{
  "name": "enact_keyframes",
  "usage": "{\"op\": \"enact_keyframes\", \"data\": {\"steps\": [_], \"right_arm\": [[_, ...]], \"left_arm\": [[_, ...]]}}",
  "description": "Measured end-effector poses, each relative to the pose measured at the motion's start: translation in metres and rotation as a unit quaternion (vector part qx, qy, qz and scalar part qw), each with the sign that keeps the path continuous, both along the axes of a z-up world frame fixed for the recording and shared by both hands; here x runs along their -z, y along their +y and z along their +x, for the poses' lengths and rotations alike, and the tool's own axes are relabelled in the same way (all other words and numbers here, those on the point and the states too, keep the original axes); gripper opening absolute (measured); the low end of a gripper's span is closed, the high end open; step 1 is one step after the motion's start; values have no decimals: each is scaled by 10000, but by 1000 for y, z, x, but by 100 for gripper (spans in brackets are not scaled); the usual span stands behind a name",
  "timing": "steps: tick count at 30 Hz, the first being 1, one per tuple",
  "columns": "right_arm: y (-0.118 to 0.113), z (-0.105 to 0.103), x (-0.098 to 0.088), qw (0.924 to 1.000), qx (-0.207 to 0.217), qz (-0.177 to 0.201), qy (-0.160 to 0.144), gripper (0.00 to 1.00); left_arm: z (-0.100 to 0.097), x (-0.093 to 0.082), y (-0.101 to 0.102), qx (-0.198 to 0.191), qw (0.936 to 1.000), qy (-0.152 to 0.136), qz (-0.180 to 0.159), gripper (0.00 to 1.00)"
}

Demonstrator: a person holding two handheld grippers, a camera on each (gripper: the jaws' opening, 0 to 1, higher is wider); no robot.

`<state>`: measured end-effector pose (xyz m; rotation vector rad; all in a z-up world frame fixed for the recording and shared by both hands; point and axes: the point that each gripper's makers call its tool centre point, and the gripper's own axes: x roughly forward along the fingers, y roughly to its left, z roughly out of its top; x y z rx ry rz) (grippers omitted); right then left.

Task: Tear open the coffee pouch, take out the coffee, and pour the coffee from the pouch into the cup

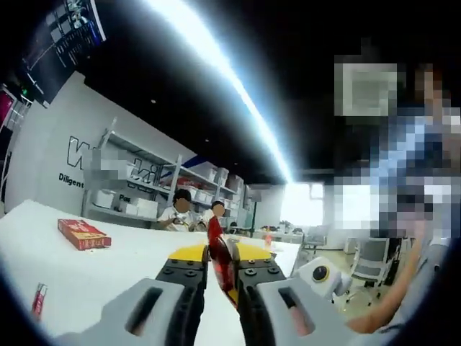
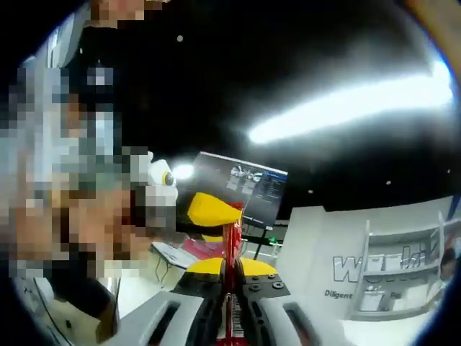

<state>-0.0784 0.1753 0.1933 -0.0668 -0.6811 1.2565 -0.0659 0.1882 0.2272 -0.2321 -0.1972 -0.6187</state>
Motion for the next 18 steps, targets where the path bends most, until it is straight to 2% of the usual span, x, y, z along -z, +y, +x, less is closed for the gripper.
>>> {"op": "enact_keyframes", "data": {"steps": [4, 6, 7, 8, 9, 10, 12, 13, 14, 16, 17, 18], "right_arm": [[0, 0, 0, 9998, 108, -91, -122, 8], [-1, 1, 2, 9999, -38, -128, -108, 10], [0, -4, 3, 9995, -258, -182, -58, 13], [-1, -3, 2, 9994, -301, -180, 23, 19], [-2, -5, 2, 9990, -391, -191, 134, 24], [-2, -6, 3, 9975, -583, -220, 340, 27], [-6, -6, 0, 9895, -1058, -156, 973, 30], [-8, -11, -2, 9807, -1479, -127, 1271, 30], [-11, -21, -4, 9621, -2097, -167, 1735, 30], [-14, -34, -3, 9296, -2876, -373, 2274, 29], [-14, -38, 1, 9200, -3039, -558, 2411, 28], [-12, -44, 12, 9061, -3178, -933, 2631, 28]], "left_arm": [[0, 0, 1, 13, 10000, -23, 19, 14], [-4, -1, 0, 110, 9999, -47, 43, 13], [-7, -2, -1, 165, 9997, -120, 140, 12], [-8, 0, -1, 193, 9993, -155, 280, 12], [-12, 2, -3, 398, 9983, -147, 396, 12], [-15, 3, -4, 519, 9976, -146, 433, 12], [-23, 4, -5, 903, 9948, -180, 446, 11], [-31, 6, -9, 1233, 9911, -139, 487, 11], [-43, 11, -14, 1713, 9838, 10, 534, 11], [-55, 16, -18, 2102, 9759, 119, 573, 11], [-58, 18, -20, 2203, 9735, 157, 601, 11], [-63, 20, -22, 2321, 9704, 213, 636, 11]]}}
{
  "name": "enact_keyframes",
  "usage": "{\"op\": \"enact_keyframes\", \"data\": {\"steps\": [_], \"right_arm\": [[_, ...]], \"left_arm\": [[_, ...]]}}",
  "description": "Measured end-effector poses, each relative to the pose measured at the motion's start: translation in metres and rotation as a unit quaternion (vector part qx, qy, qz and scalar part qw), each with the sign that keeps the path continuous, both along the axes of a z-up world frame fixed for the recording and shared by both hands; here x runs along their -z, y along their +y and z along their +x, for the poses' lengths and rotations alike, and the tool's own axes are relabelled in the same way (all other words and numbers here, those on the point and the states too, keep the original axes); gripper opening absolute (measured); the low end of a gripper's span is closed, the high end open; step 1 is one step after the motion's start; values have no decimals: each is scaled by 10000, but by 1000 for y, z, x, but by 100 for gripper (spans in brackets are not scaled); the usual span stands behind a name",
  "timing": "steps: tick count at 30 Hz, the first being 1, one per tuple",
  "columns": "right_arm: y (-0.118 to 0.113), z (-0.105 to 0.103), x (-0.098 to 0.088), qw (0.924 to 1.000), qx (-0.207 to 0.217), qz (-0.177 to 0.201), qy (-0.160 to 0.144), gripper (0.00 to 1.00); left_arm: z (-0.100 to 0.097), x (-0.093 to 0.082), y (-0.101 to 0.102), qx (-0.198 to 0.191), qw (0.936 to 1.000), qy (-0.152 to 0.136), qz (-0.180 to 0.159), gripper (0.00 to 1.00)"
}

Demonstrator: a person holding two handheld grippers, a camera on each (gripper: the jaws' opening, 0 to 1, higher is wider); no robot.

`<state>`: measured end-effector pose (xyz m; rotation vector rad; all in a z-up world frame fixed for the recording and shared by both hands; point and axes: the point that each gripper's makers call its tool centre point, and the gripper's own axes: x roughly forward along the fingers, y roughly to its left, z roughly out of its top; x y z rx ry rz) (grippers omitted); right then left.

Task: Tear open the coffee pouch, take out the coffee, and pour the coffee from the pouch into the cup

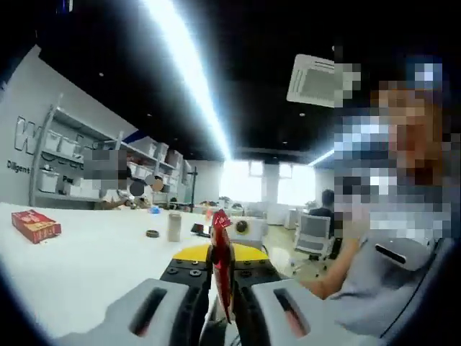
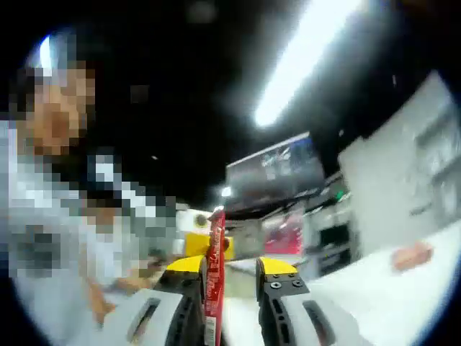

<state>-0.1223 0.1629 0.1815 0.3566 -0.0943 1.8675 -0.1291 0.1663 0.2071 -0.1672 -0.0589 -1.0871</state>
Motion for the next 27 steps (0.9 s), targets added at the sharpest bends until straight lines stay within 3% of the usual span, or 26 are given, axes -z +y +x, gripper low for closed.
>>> {"op": "enact_keyframes", "data": {"steps": [2, 6, 10, 13, 16, 17, 19, 23, 24, 25, 27], "right_arm": [[1, -5, 11, 9995, -62, -287, -116, 27], [-1, -22, 22, 9966, -540, -595, 168, 23], [1, -37, 29, 9933, -821, -806, 139, 20], [0, -38, 29, 9928, -806, -867, 168, 12], [-1, -39, 30, 9929, -786, -887, 81, 10], [-1, -39, 31, 9922, -802, -947, 121, 9], [-3, -43, 29, 9889, -895, -1068, 517, 6], [-2, -45, 29, 9887, -903, -1064, 539, 7], [-2, -45, 29, 9924, -839, -883, 192, 8], [-3, -49, 29, 9926, -916, -782, 142, 11], [-10, -59, 30, 9861, -1330, -863, 490, 16]], "left_arm": [[-2, 3, 0, 57, 9999, 134, 11, 11], [-7, 10, -10, 359, 9986, 388, 53, 12], [-4, 17, -18, 433, 9968, 658, 104, 12], [-5, 21, -21, 443, 9961, 754, 136, 11], [-6, 21, -22, 461, 9954, 828, 130, 11], [-7, 22, -22, 473, 9952, 847, 142, 11], [-7, 20, -23, 509, 9943, 934, 49, 11], [-3, 20, -22, 560, 9919, 1131, -131, 11], [-3, 21, -22, 560, 9915, 1163, -143, 11], [-3, 21, -21, 560, 9914, 1176, -147, 11], [-5, 21, -22, 624, 9904, 1223, -158, 11]]}}
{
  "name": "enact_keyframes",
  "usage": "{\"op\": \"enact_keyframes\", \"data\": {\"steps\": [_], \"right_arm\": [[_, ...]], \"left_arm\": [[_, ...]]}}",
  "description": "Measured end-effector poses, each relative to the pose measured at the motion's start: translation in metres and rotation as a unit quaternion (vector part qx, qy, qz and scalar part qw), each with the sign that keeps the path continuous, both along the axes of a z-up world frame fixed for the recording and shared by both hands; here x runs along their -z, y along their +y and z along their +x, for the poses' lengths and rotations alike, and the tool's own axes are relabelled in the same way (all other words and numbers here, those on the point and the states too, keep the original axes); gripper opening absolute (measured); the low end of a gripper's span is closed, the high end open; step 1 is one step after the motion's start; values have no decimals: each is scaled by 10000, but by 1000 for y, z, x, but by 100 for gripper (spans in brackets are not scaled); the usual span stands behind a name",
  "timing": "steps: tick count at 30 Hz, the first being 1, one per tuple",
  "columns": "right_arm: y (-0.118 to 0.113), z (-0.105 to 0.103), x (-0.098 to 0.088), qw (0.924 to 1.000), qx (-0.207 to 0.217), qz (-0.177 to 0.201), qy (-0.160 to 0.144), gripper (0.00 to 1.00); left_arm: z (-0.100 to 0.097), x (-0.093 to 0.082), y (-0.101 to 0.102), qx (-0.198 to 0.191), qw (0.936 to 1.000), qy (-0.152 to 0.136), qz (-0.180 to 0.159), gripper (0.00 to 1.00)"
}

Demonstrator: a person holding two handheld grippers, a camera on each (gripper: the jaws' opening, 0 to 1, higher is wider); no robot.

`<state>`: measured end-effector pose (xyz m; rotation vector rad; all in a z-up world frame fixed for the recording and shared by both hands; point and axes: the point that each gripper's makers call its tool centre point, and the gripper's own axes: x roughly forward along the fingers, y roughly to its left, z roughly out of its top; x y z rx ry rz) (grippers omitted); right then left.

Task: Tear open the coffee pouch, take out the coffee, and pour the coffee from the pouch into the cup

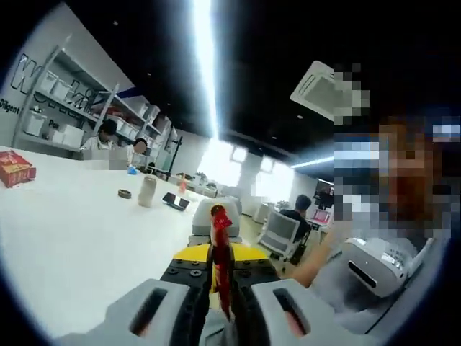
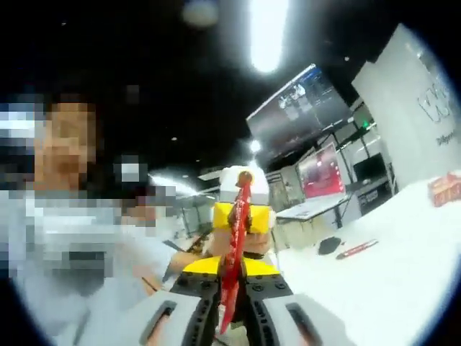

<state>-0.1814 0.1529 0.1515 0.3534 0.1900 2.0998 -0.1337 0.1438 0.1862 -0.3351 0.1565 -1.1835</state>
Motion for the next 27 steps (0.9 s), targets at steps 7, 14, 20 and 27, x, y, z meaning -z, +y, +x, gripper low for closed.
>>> {"op": "enact_keyframes", "data": {"steps": [7, 14, 20, 27], "right_arm": [[0, -6, 23, 9987, -232, -356, -298, 19], [6, 1, 31, 9977, -179, -600, -277, 8], [6, 15, 20, 9983, 59, -581, -71, 7], [5, 40, 2, 9972, 726, -130, -86, 8]], "left_arm": [[-4, -5, -1, -15, 9999, -84, -56, 10], [-5, -7, 3, -71, 9998, -131, -89, 10], [7, -20, 8, -607, 9918, -1126, -29, 13], [20, -13, -5, -711, 9900, -1208, 134, 18]]}}
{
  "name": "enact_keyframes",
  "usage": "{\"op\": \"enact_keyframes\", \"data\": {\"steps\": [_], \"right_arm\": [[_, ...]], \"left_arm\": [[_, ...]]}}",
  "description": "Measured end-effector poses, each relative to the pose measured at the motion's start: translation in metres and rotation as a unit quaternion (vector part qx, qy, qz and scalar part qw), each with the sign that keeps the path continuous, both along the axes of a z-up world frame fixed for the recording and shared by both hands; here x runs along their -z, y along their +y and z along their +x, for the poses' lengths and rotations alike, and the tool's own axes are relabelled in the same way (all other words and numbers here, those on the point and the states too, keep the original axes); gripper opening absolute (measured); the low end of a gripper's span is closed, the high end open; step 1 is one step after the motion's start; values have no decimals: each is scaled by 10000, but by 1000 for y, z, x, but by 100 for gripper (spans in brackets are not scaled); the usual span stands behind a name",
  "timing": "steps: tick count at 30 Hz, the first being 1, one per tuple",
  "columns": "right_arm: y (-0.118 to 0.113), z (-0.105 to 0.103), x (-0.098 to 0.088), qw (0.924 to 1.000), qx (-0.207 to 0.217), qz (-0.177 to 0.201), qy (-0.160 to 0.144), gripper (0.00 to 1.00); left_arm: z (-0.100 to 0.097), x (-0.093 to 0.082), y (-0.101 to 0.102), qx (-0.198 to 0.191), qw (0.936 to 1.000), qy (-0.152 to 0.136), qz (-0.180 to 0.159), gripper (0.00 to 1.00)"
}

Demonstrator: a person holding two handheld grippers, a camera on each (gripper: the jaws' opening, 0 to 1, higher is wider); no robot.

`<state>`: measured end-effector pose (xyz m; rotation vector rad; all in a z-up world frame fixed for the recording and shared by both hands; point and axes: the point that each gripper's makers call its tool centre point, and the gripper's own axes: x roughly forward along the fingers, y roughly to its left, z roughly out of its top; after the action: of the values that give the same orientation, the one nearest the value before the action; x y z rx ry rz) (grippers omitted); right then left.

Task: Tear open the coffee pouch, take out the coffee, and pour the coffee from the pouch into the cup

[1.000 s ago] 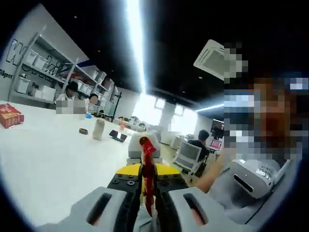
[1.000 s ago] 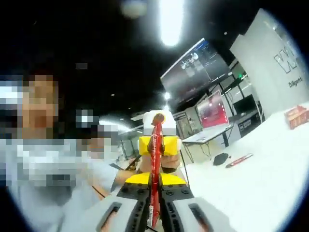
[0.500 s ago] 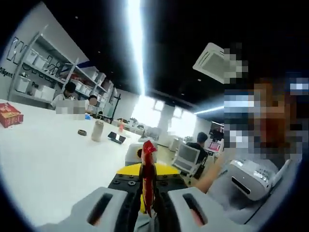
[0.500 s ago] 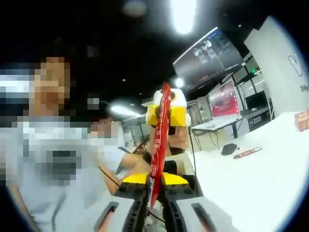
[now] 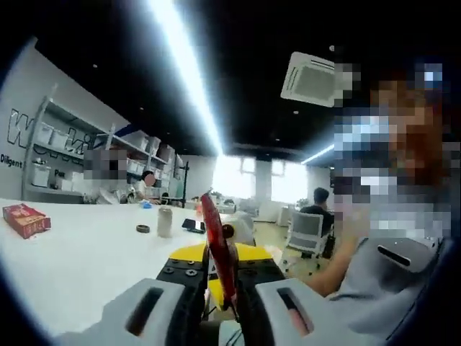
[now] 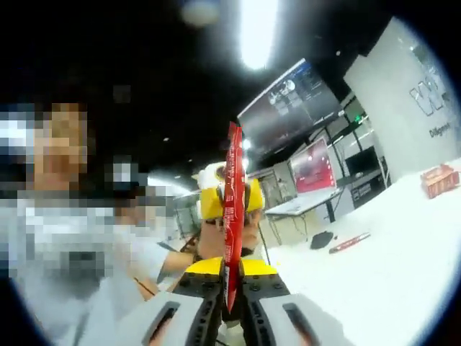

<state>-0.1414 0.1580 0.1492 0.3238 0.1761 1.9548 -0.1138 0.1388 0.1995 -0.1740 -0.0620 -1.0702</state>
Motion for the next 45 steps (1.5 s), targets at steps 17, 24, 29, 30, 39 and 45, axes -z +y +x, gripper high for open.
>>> {"op": "enact_keyframes", "data": {"steps": [17, 24, 29, 30, 39, 45], "right_arm": [[-35, 17, -45, 9950, 471, 398, -780, 38], [-11, 11, -85, 9946, 360, 562, -792, 25], [-6, 12, -82, 9971, 311, 409, -554, 9], [-5, 15, -82, 9969, 374, 430, -537, 8], [-4, 28, -91, 9965, 150, 369, 731, 3], [-4, 22, -92, 9938, -81, 490, 993, 3]], "left_arm": [[-2, 15, -13, 203, 9987, 299, 347, 9], [-9, 20, -28, 431, 9969, 317, 577, 9], [-6, 23, -27, 396, 9967, 340, 619, 10], [-5, 22, -26, 369, 9972, 300, 571, 12], [5, 27, -26, 48, 9941, -460, 986, 21], [17, 33, -19, -380, 9837, -972, 1462, 15]]}}
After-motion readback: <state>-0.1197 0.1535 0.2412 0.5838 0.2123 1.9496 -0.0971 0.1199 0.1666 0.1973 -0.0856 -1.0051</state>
